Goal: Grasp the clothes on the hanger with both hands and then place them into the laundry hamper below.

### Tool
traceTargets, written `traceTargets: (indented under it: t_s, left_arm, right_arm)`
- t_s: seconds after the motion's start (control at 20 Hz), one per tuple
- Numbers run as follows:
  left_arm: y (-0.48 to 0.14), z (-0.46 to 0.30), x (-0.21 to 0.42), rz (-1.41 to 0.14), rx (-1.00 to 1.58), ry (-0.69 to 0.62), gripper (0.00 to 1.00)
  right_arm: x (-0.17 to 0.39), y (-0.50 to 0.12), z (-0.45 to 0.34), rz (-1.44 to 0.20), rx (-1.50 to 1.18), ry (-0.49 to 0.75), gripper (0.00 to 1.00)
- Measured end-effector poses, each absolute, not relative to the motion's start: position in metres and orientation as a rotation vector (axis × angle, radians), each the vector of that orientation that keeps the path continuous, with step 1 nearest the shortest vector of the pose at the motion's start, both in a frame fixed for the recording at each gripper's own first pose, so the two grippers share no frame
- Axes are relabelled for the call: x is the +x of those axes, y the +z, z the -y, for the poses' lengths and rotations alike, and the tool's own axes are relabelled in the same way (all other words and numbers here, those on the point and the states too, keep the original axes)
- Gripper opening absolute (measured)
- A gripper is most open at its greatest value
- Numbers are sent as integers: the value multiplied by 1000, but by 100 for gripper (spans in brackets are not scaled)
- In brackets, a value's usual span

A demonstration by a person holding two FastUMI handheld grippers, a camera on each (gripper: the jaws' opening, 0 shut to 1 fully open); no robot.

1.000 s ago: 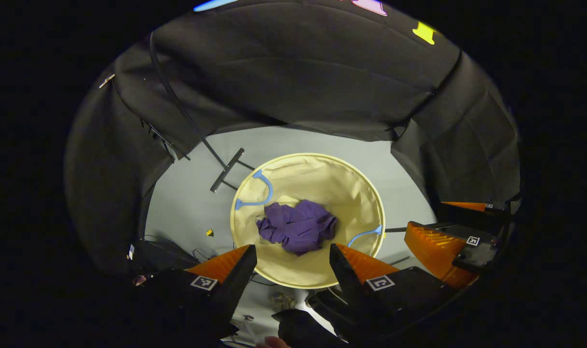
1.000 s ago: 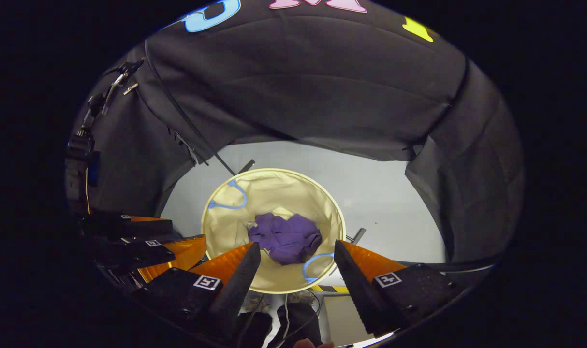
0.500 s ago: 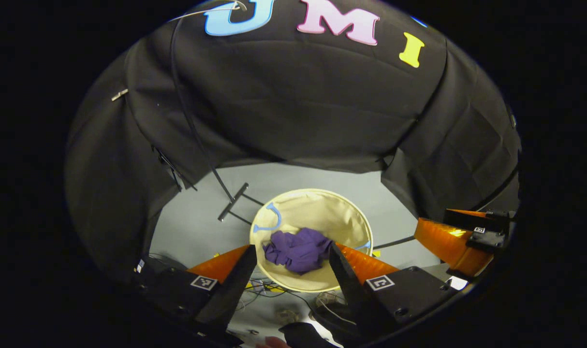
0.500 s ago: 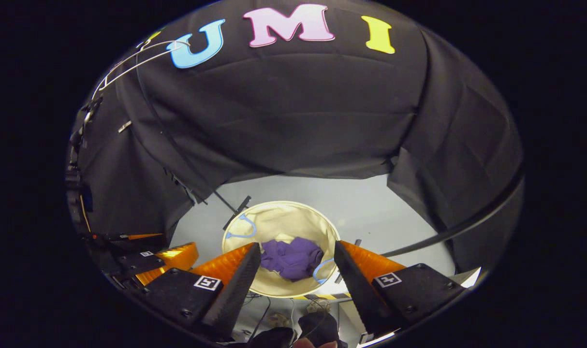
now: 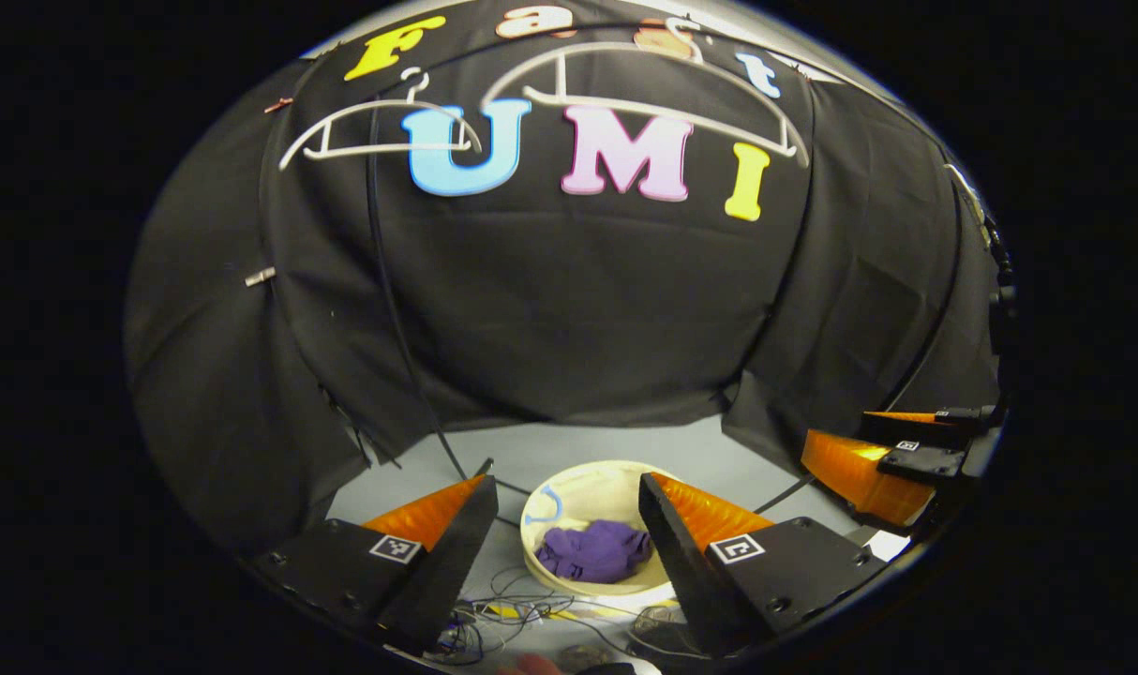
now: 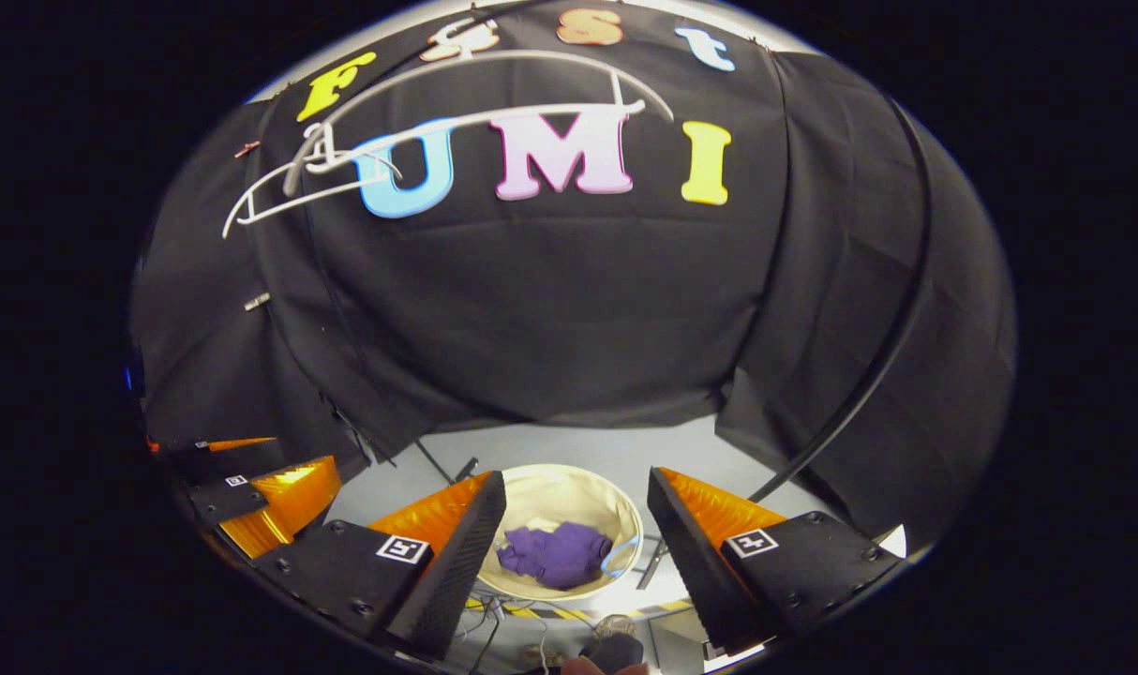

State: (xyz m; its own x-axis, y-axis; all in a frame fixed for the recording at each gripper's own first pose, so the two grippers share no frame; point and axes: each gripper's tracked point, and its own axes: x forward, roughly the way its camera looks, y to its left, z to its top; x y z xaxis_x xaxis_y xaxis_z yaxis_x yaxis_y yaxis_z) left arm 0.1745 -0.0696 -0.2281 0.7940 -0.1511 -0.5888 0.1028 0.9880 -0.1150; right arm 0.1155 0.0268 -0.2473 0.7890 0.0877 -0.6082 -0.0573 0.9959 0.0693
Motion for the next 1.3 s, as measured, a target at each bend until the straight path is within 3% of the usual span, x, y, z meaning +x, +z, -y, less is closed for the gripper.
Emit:
traceTargets:
  t_s: [0.6, 0.8, 0.85, 0.9, 1.05, 1.3]
  left_arm:
    - [-43, 20, 119, -277, -81, -108, 95]
    - [-13, 17, 98, -228, -81, -84, 95]
    - [-5, 14, 94, -209, -81, -77, 95]
    - [1, 12, 89, -194, -77, -71, 95]
    - [17, 10, 74, -154, -73, -70, 95]
    - [39, 5, 60, -107, -78, -76, 95]
  right_arm:
    - [97, -48, -14, -255, -35, 89, 98]
    - [80, -16, -19, -205, -25, 130, 100]
    - [76, -9, -20, -189, -9, 135, 94]
    - [75, -2, -21, -169, -2, 140, 99]
    - [67, 18, -22, -115, -1, 144, 94]
    - [62, 51, -18, -7, 15, 139, 97]
